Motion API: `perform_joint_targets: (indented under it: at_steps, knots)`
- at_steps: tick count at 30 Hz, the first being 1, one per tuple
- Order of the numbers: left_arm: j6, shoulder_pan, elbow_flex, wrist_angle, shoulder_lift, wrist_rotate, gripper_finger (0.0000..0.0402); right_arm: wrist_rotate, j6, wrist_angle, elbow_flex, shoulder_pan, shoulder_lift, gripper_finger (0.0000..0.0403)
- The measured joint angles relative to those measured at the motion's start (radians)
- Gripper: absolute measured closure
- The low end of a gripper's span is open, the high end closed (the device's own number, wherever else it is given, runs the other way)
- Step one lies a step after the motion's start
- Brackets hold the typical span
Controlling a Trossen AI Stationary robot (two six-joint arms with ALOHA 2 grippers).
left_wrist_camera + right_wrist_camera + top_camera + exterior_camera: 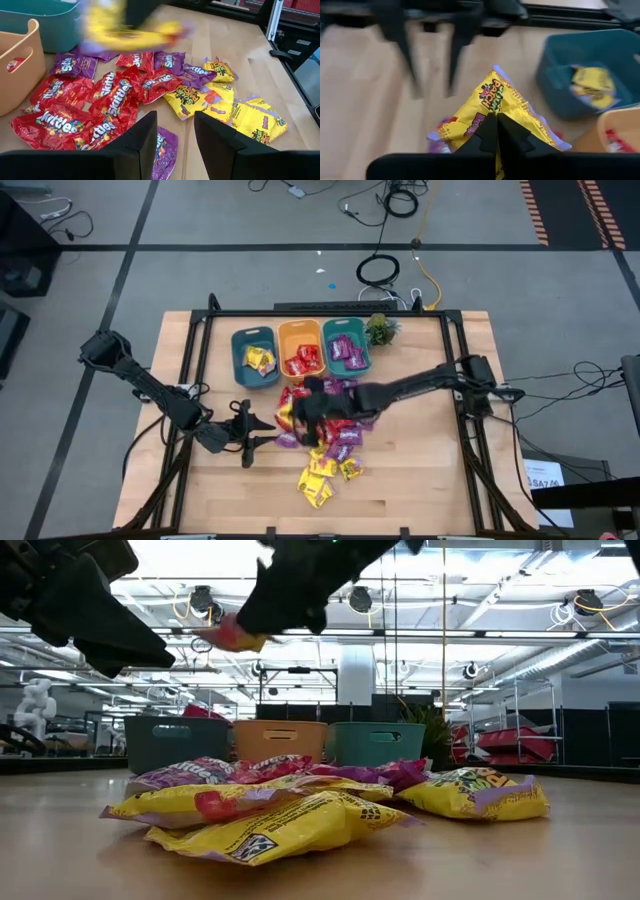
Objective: Sort candy
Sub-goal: Put the yellow candy into the blue bin, then put the purple candy into the green bin
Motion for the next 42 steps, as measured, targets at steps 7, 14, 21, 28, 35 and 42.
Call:
perform_joint_targets:
  at_steps: [7,14,21,28,35,42]
  knots:
    - [0.000,0.000,0.000,-0.002,0.000,0.000,0.0262,-0.052,-0.073,0.007,0.221,-0.160,0.116,0.0403]
    - [0.000,0.000,0.000,-0.008,0.000,0.000,0.0262,-0.179,-0.104,0.011,0.580,-0.280,0.378,0.0403]
    - [0.000,0.000,0.000,-0.013,0.000,0.000,0.0262,-0.183,-0.070,0.010,0.828,-0.336,0.597,0.0398]
    - [0.000,0.000,0.000,-0.014,0.000,0.000,0.0262,-0.183,-0.013,-0.009,0.839,-0.356,0.618,0.0333]
    - [0.000,0.000,0.000,-0.014,0.000,0.000,0.0262,-0.183,-0.016,-0.009,0.839,-0.355,0.618,0.0258]
    - [0.000,0.000,0.000,-0.015,0.000,0.000,0.0262,-0.196,-0.047,-0.287,0.839,-0.349,0.535,0.0232]
